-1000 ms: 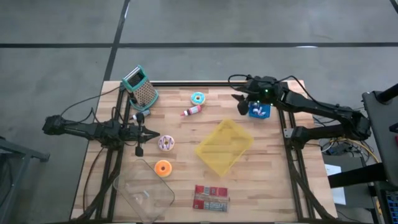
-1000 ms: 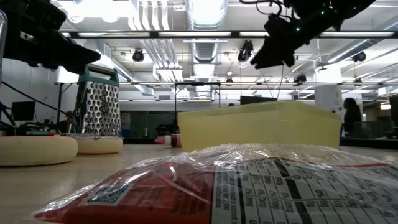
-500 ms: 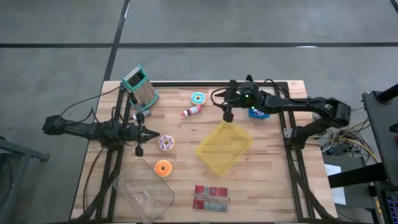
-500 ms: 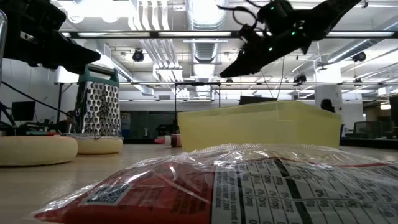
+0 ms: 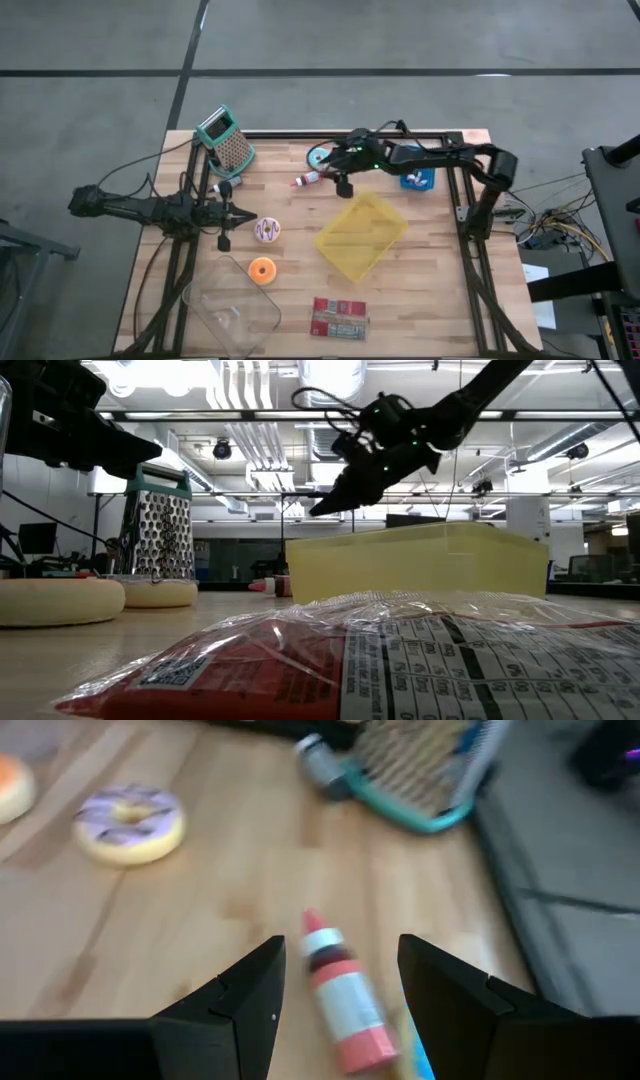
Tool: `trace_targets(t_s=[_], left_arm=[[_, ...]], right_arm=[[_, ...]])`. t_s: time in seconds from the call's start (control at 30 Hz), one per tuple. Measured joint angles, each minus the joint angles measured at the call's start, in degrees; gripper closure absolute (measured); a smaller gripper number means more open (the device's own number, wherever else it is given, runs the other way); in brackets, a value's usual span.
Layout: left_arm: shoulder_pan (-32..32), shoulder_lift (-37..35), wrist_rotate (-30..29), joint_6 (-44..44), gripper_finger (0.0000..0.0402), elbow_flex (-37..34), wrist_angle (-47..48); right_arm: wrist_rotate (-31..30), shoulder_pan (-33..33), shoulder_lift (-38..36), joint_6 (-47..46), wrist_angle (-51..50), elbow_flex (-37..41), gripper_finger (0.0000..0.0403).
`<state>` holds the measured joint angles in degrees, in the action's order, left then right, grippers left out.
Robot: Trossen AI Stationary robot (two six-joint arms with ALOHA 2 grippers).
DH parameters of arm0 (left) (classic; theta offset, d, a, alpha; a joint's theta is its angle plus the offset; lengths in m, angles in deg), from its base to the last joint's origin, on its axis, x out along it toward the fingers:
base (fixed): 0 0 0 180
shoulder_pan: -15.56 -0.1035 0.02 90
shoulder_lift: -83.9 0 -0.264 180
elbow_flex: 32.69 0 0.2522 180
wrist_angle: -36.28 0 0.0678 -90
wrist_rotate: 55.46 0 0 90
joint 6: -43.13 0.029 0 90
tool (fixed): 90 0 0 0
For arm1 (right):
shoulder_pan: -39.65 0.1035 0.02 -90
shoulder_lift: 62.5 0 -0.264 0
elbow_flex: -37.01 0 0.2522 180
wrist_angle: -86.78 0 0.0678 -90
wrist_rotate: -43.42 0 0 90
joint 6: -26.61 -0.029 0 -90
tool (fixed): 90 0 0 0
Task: Pick & Place Food Item
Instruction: Put the large pink food coloring bottle into the blue bin
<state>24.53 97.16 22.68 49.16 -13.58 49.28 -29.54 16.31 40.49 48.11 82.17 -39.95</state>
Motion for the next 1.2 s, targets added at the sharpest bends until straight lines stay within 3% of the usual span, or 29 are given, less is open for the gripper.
trace_targets(t_s=[0.2, 0.53, 0.93, 1.2], left_arm=[[0.0, 0.0, 0.0, 0.0, 0.0378, 0.0, 0.0], [0.0, 0.0, -0.03, 0.0, 0.0378, 0.0, 0.0], [0.04, 0.02, 0.02, 0.0, 0.0378, 0.0, 0.02], [0.02, 0.01, 0.0, 0.0, 0.0378, -0.01, 0.01]], right_arm=[[1.11, -0.39, 7.9, 0.34, -13.05, -11.01, 0.0213], [2.7, -0.3, 18.2, 4.65, -26.17, -25.94, 0.0213], [2.93, -0.2, 20.6, 4.19, -32.48, -33.09, 0.0213], [2.43, -2.29, 19.96, 3.69, -45.55, -40.01, 0.0213]])
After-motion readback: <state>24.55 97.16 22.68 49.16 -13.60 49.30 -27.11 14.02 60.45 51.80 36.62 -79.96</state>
